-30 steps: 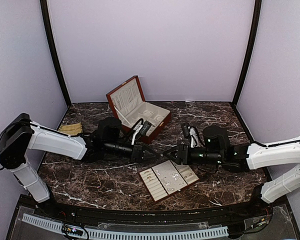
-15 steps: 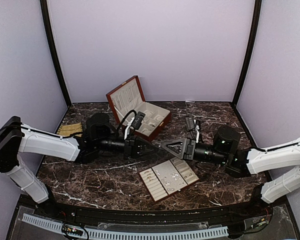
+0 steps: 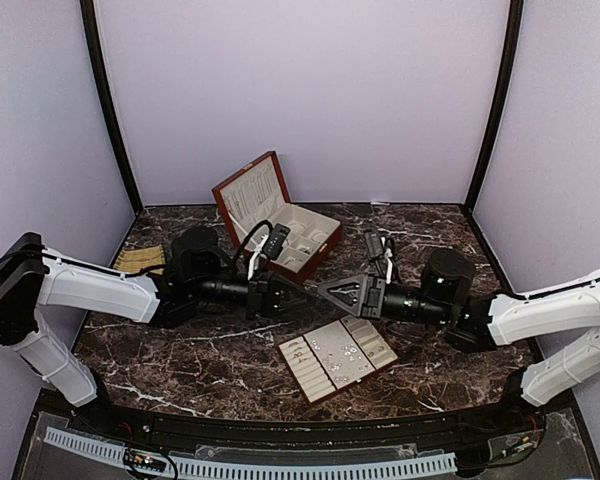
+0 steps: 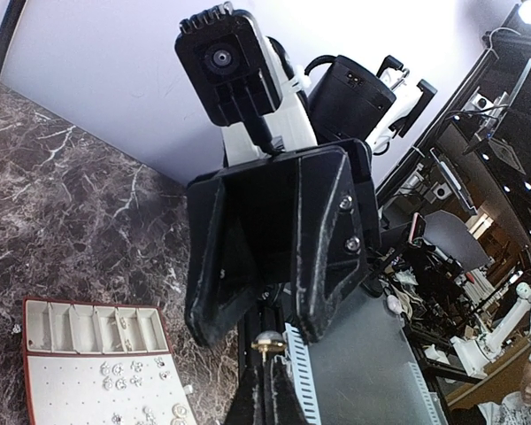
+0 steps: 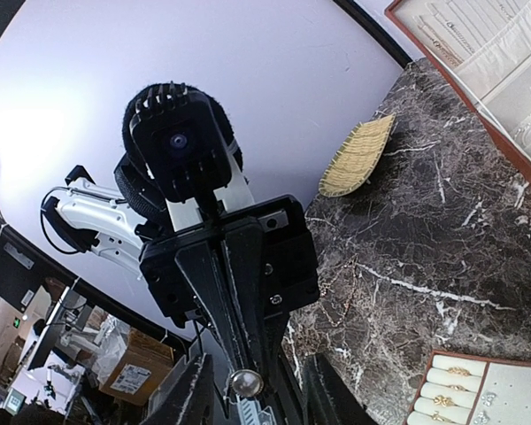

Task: Organize the mixed jewelry
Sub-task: Pass from the left arm to the right

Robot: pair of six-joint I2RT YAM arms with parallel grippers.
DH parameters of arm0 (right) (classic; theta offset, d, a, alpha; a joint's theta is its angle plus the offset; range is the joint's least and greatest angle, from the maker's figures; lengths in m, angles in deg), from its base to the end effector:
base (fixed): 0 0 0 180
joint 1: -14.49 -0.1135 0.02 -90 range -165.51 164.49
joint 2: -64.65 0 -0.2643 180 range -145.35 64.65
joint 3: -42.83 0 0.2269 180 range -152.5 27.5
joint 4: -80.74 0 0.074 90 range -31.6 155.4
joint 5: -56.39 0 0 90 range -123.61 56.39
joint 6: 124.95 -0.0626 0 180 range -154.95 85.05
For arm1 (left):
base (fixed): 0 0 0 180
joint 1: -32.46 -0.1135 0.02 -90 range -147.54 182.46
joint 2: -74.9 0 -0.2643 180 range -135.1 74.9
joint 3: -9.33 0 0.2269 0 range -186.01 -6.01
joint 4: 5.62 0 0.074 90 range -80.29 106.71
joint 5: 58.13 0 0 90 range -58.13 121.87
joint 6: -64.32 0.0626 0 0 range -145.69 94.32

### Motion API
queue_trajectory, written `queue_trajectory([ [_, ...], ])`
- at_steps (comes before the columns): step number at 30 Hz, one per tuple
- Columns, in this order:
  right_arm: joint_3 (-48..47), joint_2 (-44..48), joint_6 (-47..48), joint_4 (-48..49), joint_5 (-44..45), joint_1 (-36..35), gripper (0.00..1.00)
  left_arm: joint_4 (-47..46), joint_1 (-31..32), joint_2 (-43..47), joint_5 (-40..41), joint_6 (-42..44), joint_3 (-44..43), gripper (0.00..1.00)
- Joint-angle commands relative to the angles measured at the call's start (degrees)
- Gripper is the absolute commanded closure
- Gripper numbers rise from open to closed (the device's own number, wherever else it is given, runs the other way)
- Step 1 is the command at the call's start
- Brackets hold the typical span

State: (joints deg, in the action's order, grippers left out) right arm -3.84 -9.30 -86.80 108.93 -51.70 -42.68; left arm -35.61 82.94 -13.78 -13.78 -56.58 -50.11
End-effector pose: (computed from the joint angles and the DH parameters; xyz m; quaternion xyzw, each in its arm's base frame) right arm 0.1366 0.2476 0.2656 -0.1441 0.6868 0.6371 0.3188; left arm 0.1752 -0.2828 0.2684 0.3822 0.5911 -0.6343 0.3197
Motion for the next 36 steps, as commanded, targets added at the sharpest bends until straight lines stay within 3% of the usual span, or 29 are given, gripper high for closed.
queue_trajectory([
  [1, -2.3, -1.0, 0.6, 1.1, -1.3, -0.5, 0.68, -1.5, -0.1, 1.3, -1.2, -0.1, 0.3, 1.00],
  [21, -2.3, -0.9, 0.7, 1.2, -1.6, -0.8, 0.99, 0.2, -0.1, 1.0, 0.9, 0.3, 0.5, 1.00],
  [27, -2.1, 0.7, 1.8, -1.5, 0.4, -0.8, 1.00, 2.3, -0.1, 0.3, 1.7, 0.8, 0.1, 1.00],
  [28, -2.5, 1.1, 2.6, -4.0, 1.2, -0.8, 1.00, 3.2, -0.1, 0.4, 1.7, 1.1, 0.0, 0.97],
  [30, -4.4, 1.8, 5.2, -11.3, 3.5, -0.8, 1.00, 6.4, -0.1, 1.0, 2.4, 2.5, 0.0, 0.76],
  [32, -6.3, 2.6, 8.2, -19.4, 6.1, -0.8, 1.00, 10.2, -0.1, 2.8, 5.0, 4.9, 0.8, 0.64],
  [36, -10.6, 3.1, 13.3, -34.8, 12.1, -0.8, 1.00, 17.6, -0.2, 7.6, 11.2, 9.3, 2.9, 0.52],
])
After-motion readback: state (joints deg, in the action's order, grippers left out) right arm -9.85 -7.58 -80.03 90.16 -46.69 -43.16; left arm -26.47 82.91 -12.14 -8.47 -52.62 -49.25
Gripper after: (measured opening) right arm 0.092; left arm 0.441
